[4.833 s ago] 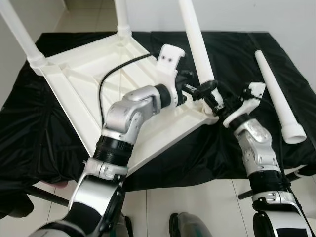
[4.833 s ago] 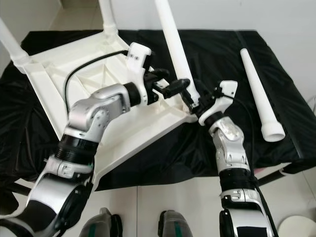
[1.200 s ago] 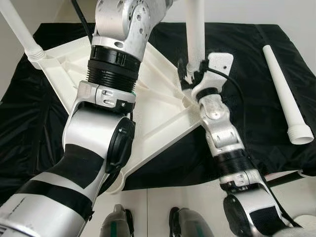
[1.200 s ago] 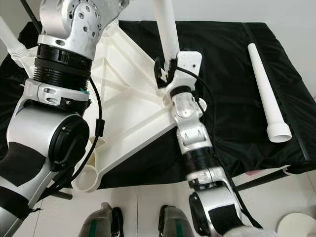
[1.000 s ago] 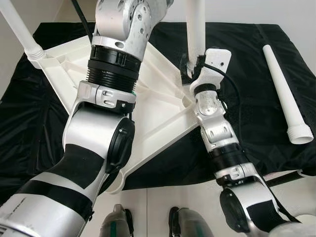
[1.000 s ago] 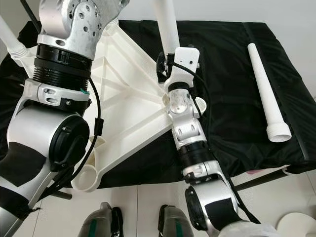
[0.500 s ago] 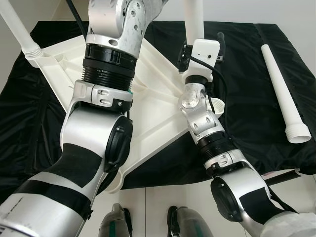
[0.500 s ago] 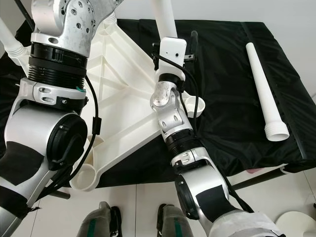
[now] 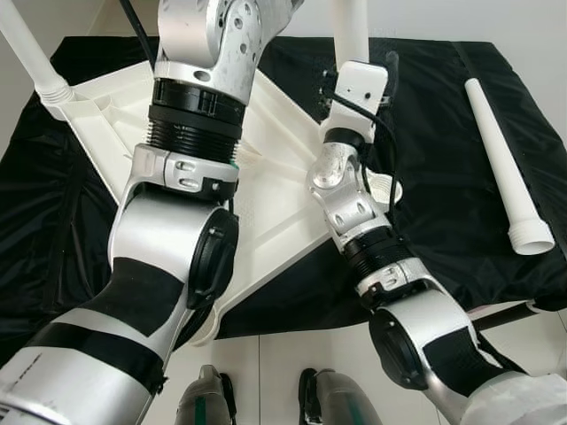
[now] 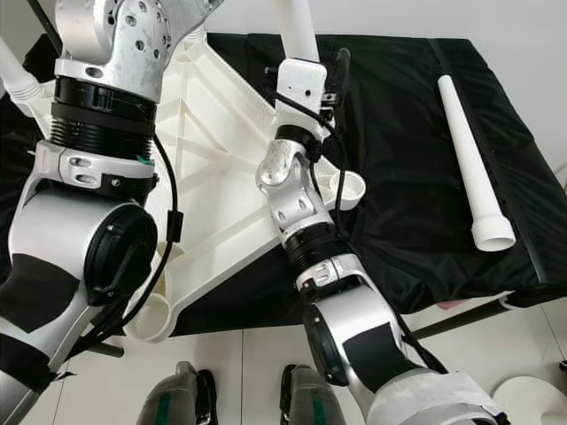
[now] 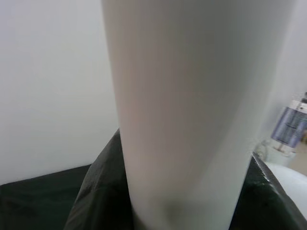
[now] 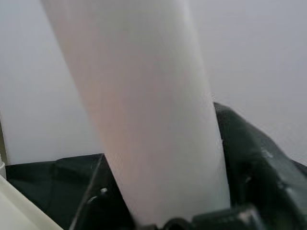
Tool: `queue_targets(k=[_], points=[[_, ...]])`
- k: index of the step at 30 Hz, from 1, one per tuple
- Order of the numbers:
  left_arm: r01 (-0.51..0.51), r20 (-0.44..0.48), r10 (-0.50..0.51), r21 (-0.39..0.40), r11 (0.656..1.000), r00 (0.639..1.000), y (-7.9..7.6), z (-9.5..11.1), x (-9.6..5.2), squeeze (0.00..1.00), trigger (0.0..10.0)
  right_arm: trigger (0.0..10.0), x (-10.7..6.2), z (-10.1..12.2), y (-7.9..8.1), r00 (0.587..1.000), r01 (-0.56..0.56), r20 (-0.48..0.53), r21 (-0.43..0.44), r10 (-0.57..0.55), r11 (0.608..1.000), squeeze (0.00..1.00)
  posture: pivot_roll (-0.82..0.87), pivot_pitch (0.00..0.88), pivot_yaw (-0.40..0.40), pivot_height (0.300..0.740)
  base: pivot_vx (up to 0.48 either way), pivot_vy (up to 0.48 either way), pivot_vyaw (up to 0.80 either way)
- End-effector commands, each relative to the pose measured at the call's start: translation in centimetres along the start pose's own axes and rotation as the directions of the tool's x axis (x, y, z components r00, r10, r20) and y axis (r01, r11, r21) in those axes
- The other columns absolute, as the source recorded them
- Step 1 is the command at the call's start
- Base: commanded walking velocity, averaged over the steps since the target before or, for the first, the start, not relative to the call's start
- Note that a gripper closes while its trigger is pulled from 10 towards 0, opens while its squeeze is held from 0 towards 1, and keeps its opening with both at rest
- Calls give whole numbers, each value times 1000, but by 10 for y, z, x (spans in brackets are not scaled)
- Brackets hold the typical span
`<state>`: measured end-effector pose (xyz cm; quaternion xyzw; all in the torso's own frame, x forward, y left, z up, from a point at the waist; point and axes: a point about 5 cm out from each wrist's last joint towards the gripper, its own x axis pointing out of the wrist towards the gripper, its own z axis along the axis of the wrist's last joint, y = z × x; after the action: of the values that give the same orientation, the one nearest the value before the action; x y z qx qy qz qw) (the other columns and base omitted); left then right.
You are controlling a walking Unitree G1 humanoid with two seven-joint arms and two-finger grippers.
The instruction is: Building children table
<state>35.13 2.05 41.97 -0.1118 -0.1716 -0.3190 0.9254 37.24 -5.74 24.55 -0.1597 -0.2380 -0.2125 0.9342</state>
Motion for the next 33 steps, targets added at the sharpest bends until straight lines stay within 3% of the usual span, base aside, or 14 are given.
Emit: queue_targets(k=[1,4,12,13,14,15,20,25,26,32,33], points=[[-14,18,13,16,1000,1000,-4,7,0,0,10000,0,2,1,-1,999,31,-15,12,-31,999,0,-132,91,-8,740,0,0,0],[-14,21,14,15,1000,1000,-5,8,0,0,10000,0,3,-7,-1,995,43,-94,41,-39,998,0,-126,89,-14,740,0,0,0],[15,17,-15,1,1000,1000,-10,6,0,0,10000,0,11,-10,-10,984,125,-131,53,-117,991,0,-126,81,-15,740,0,0,0],[21,20,-21,-3,1000,1000,-11,7,0,35,10000,3647,12,-11,-11,983,131,-142,64,-121,989,0,-127,78,-13,740,0,0,0],[21,20,-21,-3,1000,1000,-11,7,0,35,10000,3647,12,-11,-11,983,131,-142,64,-121,989,0,-127,78,-13,740,0,0,0],[27,22,-27,-6,1000,999,-12,7,0,1000,10000,10000,13,-11,-12,981,134,-149,75,-122,988,0,-127,78,-13,740,0,0,0],[66,36,-65,-27,997,997,-19,8,0,1000,10000,10000,17,-11,-14,983,124,-150,94,-109,988,0,-132,69,-11,740,0,0,0],[71,33,-71,1,997,997,-25,8,1,1000,10000,10000,19,-10,-15,984,125,-135,94,-112,988,0,-131,63,-10,740,0,0,0],[63,30,-63,4,998,998,-25,7,2,0,10000,10000,20,-11,-16,983,131,-142,95,-117,987,0,-131,63,-8,740,0,0,0],[62,26,-62,11,998,998,-25,5,2,0,10000,10000,27,-17,-24,974,164,-175,96,-145,982,0,-128,60,-4,740,0,0,0],[111,20,-110,-30,993,994,-28,2,0,0,10000,10000,31,-20,-28,973,156,-189,102,-135,982,0,-130,59,-3,740,0,0,0]])
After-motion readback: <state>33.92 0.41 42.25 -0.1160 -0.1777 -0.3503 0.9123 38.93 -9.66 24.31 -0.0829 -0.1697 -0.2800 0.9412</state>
